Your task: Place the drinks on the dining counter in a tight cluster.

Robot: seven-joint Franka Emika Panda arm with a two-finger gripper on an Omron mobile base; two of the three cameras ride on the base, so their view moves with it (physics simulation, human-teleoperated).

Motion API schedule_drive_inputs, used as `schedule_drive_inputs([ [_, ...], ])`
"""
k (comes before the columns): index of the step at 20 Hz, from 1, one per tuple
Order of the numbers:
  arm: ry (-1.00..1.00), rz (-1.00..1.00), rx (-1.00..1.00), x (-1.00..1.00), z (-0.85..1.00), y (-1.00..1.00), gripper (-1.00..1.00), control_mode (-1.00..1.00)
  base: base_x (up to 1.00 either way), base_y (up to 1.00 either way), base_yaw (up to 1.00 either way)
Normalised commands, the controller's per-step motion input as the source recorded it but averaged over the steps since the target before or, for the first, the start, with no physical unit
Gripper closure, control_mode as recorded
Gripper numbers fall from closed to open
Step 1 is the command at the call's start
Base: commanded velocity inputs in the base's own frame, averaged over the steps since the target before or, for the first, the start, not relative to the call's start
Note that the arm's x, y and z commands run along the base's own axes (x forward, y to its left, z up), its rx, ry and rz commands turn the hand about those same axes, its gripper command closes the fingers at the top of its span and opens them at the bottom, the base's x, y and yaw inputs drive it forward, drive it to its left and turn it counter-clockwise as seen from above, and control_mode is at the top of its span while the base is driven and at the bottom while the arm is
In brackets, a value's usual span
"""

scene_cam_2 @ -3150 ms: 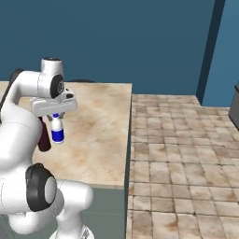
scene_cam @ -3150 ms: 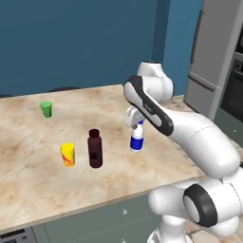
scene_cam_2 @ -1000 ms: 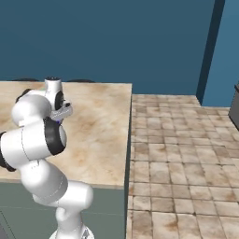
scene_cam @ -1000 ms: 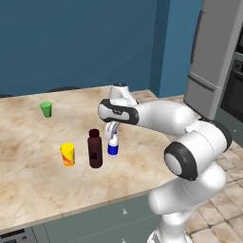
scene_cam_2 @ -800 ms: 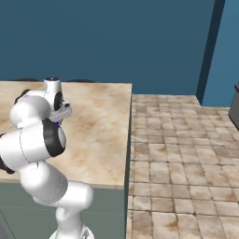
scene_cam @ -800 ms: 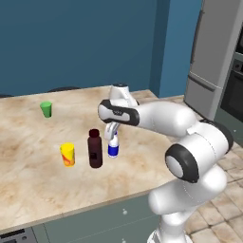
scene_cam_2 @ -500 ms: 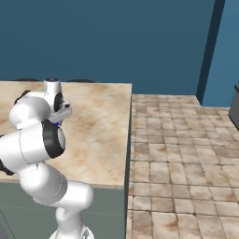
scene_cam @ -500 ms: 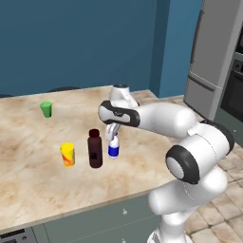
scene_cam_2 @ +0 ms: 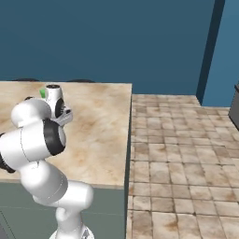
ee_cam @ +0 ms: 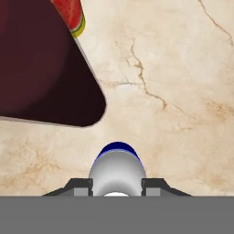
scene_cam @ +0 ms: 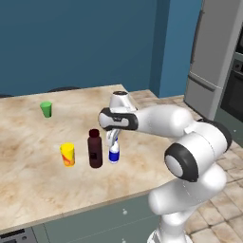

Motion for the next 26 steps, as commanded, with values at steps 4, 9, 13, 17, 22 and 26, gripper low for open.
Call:
schedule_drive_inputs([
  [4, 0.0, 0.0, -0.04, 0.02, -0.24, 0.0, 1.0, -1.0, 0.0, 0.0, 0.0],
  [9, 0.0, 0.0, -0.02, 0.0, -0.06, 0.0, 1.0, -1.0, 0.0, 0.0, 0.0],
  [13, 0.0, 0.0, 0.0, 0.0, 0.0, 0.0, 1.0, -1.0, 0.0, 0.0, 0.0],
  [17, 0.0, 0.0, 0.0, 0.0, 0.0, 0.0, -1.0, -1.0, 0.0, 0.0, 0.0],
  [22, 0.0, 0.0, 0.0, 0.0, 0.0, 0.0, -1.0, -1.0, 0.0, 0.0, 0.0],
  [26, 0.0, 0.0, 0.0, 0.0, 0.0, 0.0, -1.0, -1.0, 0.0, 0.0, 0.0],
])
